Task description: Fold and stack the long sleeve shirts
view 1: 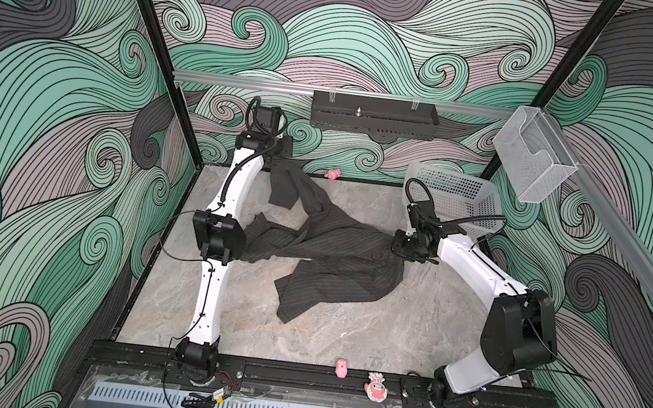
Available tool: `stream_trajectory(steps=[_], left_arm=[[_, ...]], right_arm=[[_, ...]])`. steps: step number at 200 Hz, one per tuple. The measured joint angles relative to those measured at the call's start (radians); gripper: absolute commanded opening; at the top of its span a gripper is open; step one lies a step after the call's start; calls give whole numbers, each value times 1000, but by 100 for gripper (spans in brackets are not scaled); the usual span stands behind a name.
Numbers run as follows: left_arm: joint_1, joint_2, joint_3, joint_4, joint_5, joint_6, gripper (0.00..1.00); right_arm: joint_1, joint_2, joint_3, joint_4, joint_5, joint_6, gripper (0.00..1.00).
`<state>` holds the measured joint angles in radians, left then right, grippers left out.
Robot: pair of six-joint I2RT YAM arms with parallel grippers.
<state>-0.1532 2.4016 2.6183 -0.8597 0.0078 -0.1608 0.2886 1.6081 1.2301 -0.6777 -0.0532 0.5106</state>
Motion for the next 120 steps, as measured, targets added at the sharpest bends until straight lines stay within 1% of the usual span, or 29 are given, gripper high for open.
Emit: stream_trajectory(steps=[11,29,45,60,70,74,85,96,107,120], left_arm=[[0,-16,-63,-29,-7,0,64],[0,-130,-284,-54,-27,3,62],[-2,-302,-532,-73,-19,6,62],[-16,-504,-774,-68,-7,11,64],[-36,-612,-885,-71,5,18,66],[-52,-658,-931,-69,10,21,67],[-96,-732,-1006,-69,24,27,69],[-142,-764,-1053,-61,31,32,71],[-184,-755,-1085,-61,37,39,72],[-219,-708,-1099,-72,38,41,72]], right_arm=[[0,-3,4,0,0,0,25],[0,-4,9,-3,0,2,25],[0,-4,14,-5,-2,2,25],[0,-3,18,-6,-6,2,25],[0,-2,19,-8,-9,2,25],[0,0,20,-8,-10,2,27],[0,6,21,-7,-12,5,35],[0,14,21,-8,-15,2,43],[0,22,21,-7,-18,5,49],[0,28,20,-8,-19,7,52]])
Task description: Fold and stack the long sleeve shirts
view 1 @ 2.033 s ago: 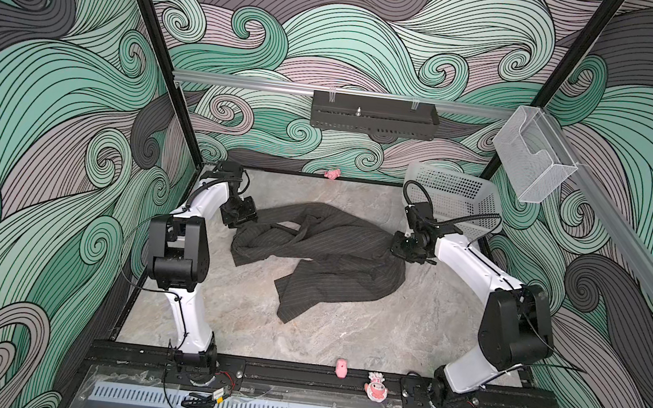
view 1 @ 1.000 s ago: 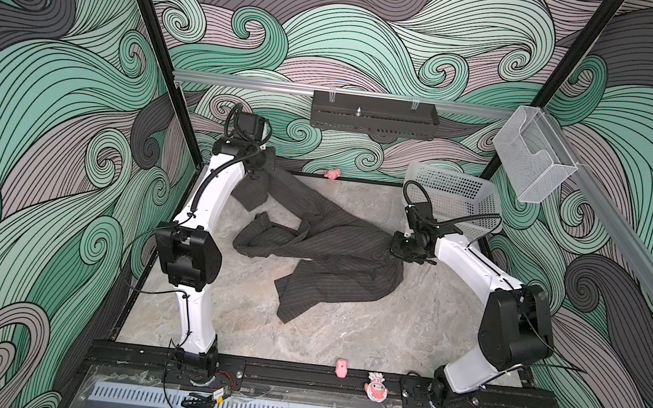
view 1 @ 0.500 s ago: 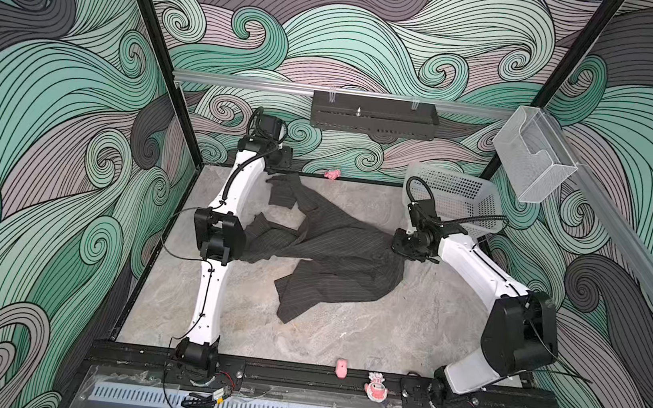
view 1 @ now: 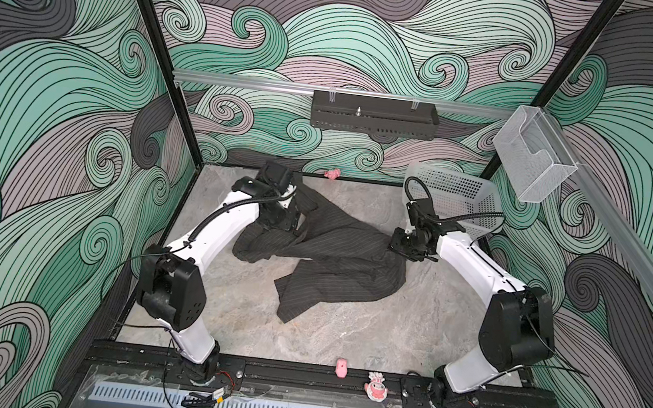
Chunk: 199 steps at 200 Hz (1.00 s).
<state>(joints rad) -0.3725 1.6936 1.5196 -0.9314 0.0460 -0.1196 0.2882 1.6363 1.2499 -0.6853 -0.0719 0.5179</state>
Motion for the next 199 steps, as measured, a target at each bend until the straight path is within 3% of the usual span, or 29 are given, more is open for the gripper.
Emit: stream_trajectory(steps=[44,61,69,95,111,118,169,199], left_arm=[[-57,165,-18,-24,-58,4,72],[-68,204,-17,-40,-113,2,65],[-71,220,-15,-46,-142,-1,57],[-73,281,41,-76,-260,-6,18],[-69,309,123,-95,-334,6,4],[-66,317,171,-104,-360,14,0],[-15,366,650,-124,-473,157,0],[16,519,1013,-169,-469,218,1]], right_arm=[[0,5,-23,5,-7,7,53],[0,15,-35,5,-7,9,49],[0,22,-41,6,-7,11,44],[-1,48,-58,10,-5,13,14],[-5,57,-75,12,-3,15,0],[-7,57,-81,11,-2,18,0],[-22,29,-98,-3,28,13,0],[-36,13,-98,-20,42,13,0]])
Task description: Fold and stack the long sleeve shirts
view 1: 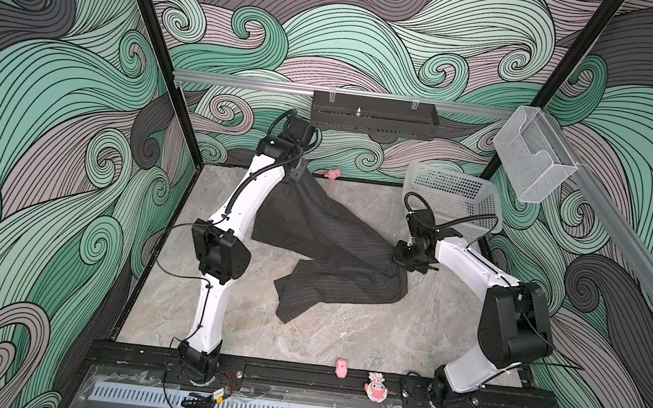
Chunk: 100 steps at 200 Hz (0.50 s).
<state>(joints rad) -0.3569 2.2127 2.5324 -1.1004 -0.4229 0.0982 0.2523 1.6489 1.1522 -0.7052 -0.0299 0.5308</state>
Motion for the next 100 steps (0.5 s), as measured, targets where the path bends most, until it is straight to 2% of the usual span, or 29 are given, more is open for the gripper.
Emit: stream_trajectory(steps=[16,24,38,50,66,78,100], left_arm=[[16,88,103,-10,17,8,10],[26,128,130,-11,26,10,21],[46,190,144,-6,49,5,46],[65,229,142,-6,65,-6,57],[85,247,128,-7,79,-28,65],[99,229,95,5,79,-47,67],[119,72,-118,78,86,-72,64]], right_arm=[[-6,-2,0,-10,7,0,0],[-9,-2,1,-15,9,-1,0],[-12,-3,3,-23,15,-1,0],[-15,-3,11,-33,21,0,0],[-19,-3,29,-40,31,1,0],[-22,-3,45,-42,38,2,0],[-23,-3,80,-45,46,4,0]])
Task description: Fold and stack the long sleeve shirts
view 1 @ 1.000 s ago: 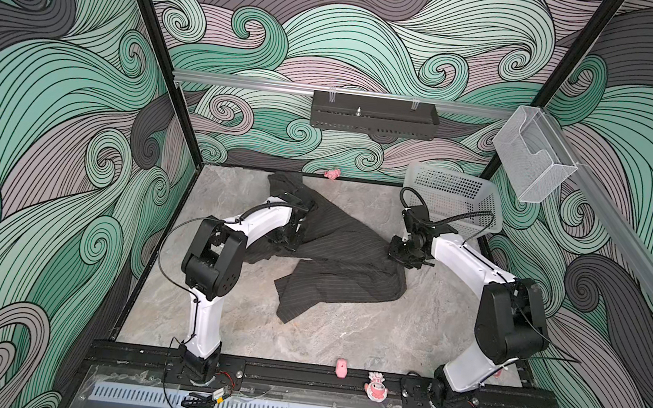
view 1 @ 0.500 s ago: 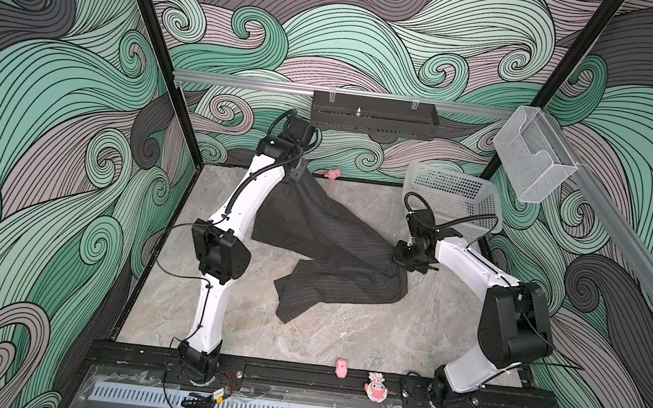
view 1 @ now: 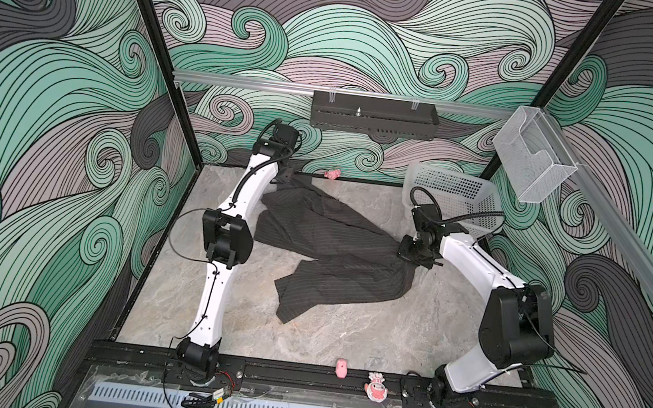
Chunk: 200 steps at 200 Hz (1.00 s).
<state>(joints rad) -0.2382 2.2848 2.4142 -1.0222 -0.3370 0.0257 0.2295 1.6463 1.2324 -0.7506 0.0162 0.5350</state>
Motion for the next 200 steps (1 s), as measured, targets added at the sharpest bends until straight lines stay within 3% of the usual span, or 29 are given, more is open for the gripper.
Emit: stream_trajectory(steps=[35,54,73,94,149,200], left_arm=[[32,-403,-439,102,40,-86,63],[68,-554,-645,134,61,-167,63],[121,-607,-854,181,100,-251,59],[172,-553,-1017,214,156,-344,56],[189,-375,-1005,245,269,-484,57],[169,-294,-983,277,295,-517,57]], right_arm=[[0,14,47,0,2,0,0],[0,24,56,-1,0,0,0],[-1,32,60,-2,-6,0,0],[-1,35,60,-2,-15,0,0],[-3,35,60,-1,-18,0,0],[-3,29,53,-1,-18,0,0]])
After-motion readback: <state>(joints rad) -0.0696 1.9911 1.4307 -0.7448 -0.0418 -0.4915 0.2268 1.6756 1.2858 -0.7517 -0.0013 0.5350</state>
